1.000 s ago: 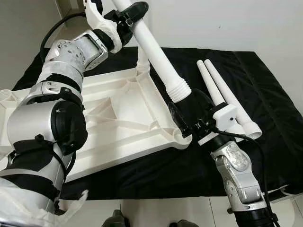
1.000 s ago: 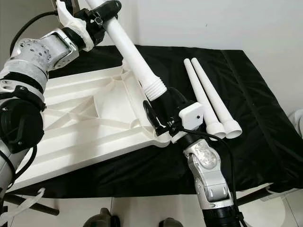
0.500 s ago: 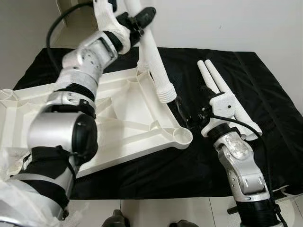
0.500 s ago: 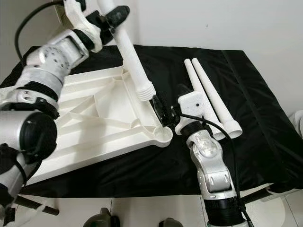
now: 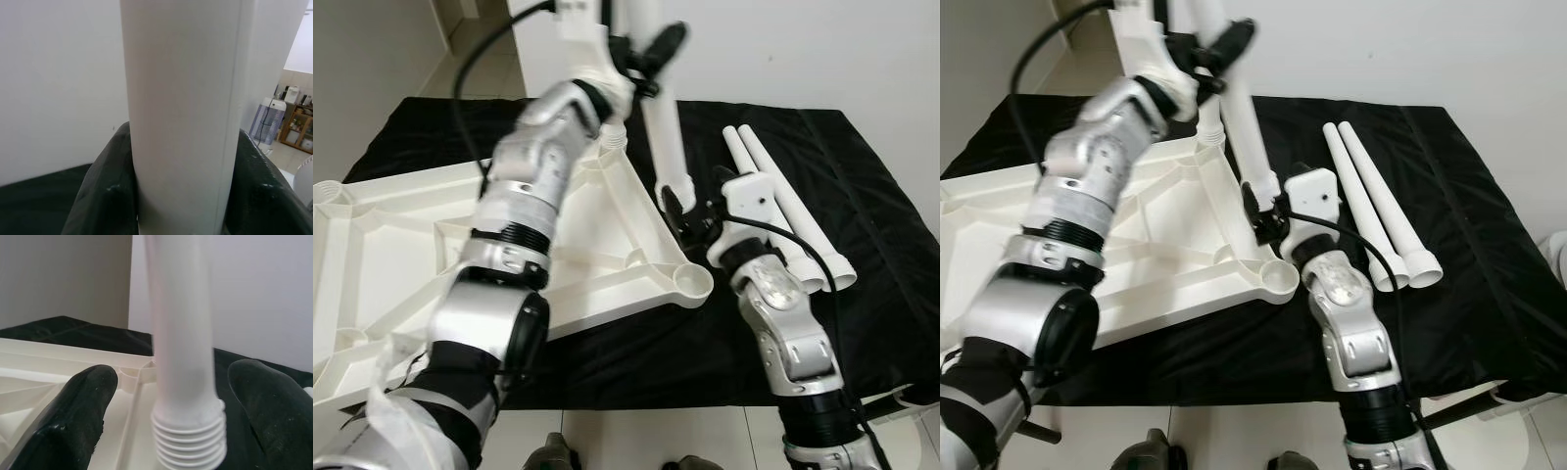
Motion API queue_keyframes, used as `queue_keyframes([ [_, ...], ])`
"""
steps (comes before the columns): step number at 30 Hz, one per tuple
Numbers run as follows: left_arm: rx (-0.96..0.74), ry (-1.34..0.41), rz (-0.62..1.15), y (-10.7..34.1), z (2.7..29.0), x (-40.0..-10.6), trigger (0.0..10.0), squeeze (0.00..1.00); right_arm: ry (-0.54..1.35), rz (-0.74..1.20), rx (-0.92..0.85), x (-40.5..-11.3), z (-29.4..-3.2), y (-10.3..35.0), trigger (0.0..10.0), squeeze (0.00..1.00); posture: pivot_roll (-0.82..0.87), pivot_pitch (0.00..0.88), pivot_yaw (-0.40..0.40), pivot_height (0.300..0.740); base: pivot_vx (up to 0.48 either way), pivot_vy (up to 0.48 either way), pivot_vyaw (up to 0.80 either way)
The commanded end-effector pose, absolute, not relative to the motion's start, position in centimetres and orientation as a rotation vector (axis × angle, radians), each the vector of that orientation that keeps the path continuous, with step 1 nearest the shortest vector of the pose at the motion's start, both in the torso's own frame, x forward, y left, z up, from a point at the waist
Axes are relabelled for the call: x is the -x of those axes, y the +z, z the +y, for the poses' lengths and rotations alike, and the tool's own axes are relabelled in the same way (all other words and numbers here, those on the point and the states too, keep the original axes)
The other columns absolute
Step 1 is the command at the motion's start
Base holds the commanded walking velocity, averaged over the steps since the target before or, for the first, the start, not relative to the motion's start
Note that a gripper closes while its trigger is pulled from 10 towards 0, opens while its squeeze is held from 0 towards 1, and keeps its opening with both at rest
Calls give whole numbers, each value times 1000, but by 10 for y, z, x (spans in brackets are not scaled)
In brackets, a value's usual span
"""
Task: Building children table
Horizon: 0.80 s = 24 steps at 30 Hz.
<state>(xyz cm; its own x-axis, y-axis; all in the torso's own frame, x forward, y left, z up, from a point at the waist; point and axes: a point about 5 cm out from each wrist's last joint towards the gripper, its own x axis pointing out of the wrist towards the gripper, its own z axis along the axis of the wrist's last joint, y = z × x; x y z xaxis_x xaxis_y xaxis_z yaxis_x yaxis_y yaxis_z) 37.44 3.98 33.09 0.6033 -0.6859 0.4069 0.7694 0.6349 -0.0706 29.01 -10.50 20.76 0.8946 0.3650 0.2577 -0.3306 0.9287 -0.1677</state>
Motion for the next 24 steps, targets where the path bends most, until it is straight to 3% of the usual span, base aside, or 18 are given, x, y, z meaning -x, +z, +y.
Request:
queue_keyframes([
  [1,222,-853,-382,332,35,-370,10000,0,335,-267,123,-295,-107,207,10000,0,4,0,-9,740,0,0,0],
  [6,139,-908,-423,328,15,-351,10000,0,261,-240,116,-310,-110,209,10000,0,6,0,-12,740,0,0,0],
  [24,120,-943,-436,323,-1,-329,10000,0,182,-248,125,-330,-111,224,10000,0,14,0,-15,740,0,0,0],
])
